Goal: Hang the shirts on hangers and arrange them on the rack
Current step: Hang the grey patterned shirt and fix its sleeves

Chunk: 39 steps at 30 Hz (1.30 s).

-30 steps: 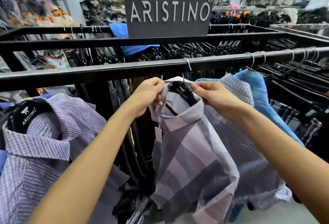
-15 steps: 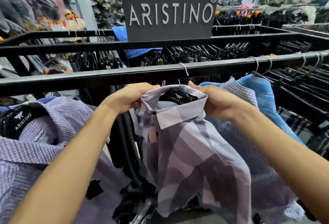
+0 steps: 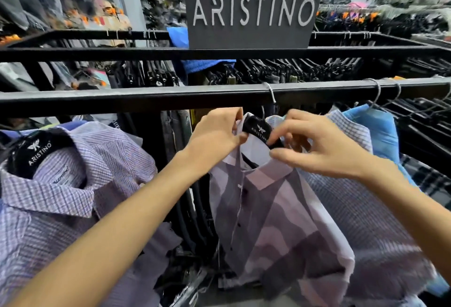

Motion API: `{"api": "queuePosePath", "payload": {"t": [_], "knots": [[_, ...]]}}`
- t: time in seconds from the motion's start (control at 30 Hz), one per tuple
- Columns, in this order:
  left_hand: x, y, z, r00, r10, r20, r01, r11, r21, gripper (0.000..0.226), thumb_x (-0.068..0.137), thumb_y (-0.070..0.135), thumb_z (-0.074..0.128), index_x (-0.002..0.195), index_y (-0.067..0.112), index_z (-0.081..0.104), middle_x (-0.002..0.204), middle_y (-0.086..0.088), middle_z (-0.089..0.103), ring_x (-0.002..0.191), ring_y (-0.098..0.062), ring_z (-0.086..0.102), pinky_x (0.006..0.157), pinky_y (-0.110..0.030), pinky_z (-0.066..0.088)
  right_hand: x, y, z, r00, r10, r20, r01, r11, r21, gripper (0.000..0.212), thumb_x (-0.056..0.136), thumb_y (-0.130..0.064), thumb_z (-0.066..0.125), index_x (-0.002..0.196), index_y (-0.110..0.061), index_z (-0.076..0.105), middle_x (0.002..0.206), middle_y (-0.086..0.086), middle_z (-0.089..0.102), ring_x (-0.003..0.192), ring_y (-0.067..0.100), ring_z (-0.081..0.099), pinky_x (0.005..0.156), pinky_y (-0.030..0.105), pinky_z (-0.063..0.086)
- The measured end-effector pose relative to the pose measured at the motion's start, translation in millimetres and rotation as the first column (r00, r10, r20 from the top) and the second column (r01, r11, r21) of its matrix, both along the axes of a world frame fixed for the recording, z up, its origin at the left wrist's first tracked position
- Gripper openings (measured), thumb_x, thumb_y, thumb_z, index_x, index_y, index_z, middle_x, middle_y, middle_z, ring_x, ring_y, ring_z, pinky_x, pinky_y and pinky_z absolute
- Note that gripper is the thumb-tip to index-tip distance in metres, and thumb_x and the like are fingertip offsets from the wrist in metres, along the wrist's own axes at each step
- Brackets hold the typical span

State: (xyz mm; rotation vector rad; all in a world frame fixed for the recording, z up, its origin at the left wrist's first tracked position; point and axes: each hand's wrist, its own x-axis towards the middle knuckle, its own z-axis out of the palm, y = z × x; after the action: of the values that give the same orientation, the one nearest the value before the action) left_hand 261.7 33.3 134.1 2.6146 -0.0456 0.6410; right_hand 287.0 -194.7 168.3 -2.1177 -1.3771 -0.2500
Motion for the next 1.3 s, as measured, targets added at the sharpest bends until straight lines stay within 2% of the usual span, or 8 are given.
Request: {"api": "queuePosePath", "payload": {"t": [0.13,0.33,0.47,0.63,0.83,1.1,1.2,1.3], "knots": [[1.2,-5.6,10.7,0.999,0.016,-0.035,-0.011,0.992,0.125,0.015,0.087,0.017,0.064,0.101,0.013,0.059,0.095,-0.006,0.066,0.094,-0.034,0.063,0.083,-0.042,0.050,-2.0,-3.1,0.4,0.981,0.010,0.196,0.047,0.958,-0.281,0.028,0.090,-0.055,0.062,0.101,-0.030,0.069,0.090,-0.031,0.039,0.074,-0.009,0.048,0.069,0.007,0.031],[4.7,10.3,21.1,0.984,0.130,-0.118,-0.099,0.967,0.234,0.032,0.100,0.016,0.048,0.128,0.024,0.062,0.114,-0.005,0.070,0.110,-0.028,0.063,0.081,-0.028,0.040,-1.9,-13.7,1.7,0.965,-0.089,0.246,0.125,0.983,-0.136,0.017,0.095,-0.034,0.067,0.091,-0.017,0.069,0.090,-0.015,0.049,0.076,-0.009,0.048,0.070,0.008,0.037],[-7.1,10.5,19.9,0.995,-0.031,-0.099,0.039,0.996,0.086,0.042,0.097,0.005,0.046,0.134,0.021,0.057,0.108,0.001,0.065,0.109,-0.018,0.062,0.076,-0.012,0.037,-9.1,-14.7,-7.6,0.940,-0.148,0.309,0.173,0.983,-0.055,0.004,0.094,-0.015,0.067,0.095,-0.011,0.068,0.084,-0.006,0.062,0.074,0.004,0.050,0.068,0.016,0.036],[-13.7,4.1,6.1,0.992,-0.095,-0.086,0.097,0.995,0.021,0.039,0.099,0.016,0.051,0.137,0.023,0.045,0.095,-0.009,0.067,0.094,-0.035,0.064,0.078,-0.029,0.043,-25.4,-8.6,-18.8,0.957,-0.246,0.154,0.253,0.967,-0.031,0.028,0.099,-0.022,0.061,0.126,-0.019,0.051,0.069,-0.003,0.065,0.062,0.014,0.057,0.066,0.037,0.049],[-32.1,2.1,-31.7,0.984,-0.168,0.061,0.179,0.926,-0.334,0.033,0.100,0.022,0.058,0.131,0.025,0.044,0.061,0.002,0.069,0.056,-0.008,0.068,0.070,-0.033,0.056,-56.3,-18.8,-37.5,0.939,-0.341,-0.030,0.342,0.939,0.033,0.057,0.089,-0.027,0.076,0.138,-0.020,0.049,0.080,-0.003,0.074,0.072,0.015,0.069,0.076,0.029,0.052],[-24.7,26.0,-54.3,0.976,0.043,0.211,0.069,0.867,-0.493,0.022,0.094,0.007,0.053,0.110,0.020,0.061,0.094,0.003,0.065,0.078,-0.005,0.058,0.076,-0.022,0.050,-81.1,-73.0,-74.2,0.850,-0.527,0.016,0.526,0.845,-0.099,0.061,0.083,-0.016,0.082,0.136,-0.024,0.053,0.094,-0.015,0.070,0.088,0.004,0.061,0.080,0.012,0.041],[3.4,70.6,-61.5,0.998,-0.043,0.051,0.061,0.908,-0.415,0.052,0.085,-0.002,0.048,0.133,0.017,0.058,0.130,-0.003,0.061,0.120,-0.015,0.055,0.104,-0.029,0.043,-85.6,-85.7,-78.4,0.763,-0.637,0.110,0.639,0.769,0.018,0.063,0.077,-0.004,0.084,0.133,-0.019,0.058,0.110,-0.007,0.064,0.102,0.014,0.061,0.087,0.015,0.041],[7.8,98.6,-72.1,0.936,-0.262,-0.235,0.159,0.910,-0.382,0.060,0.086,-0.003,0.048,0.129,0.037,0.061,0.125,0.010,0.068,0.119,-0.011,0.061,0.099,-0.033,0.051,-95.5,-71.7,-79.6,0.713,-0.640,0.285,0.635,0.762,0.123,0.052,0.075,-0.004,0.083,0.123,-0.010,0.066,0.112,0.007,0.060,0.100,0.030,0.057,0.091,0.028,0.041]]}}
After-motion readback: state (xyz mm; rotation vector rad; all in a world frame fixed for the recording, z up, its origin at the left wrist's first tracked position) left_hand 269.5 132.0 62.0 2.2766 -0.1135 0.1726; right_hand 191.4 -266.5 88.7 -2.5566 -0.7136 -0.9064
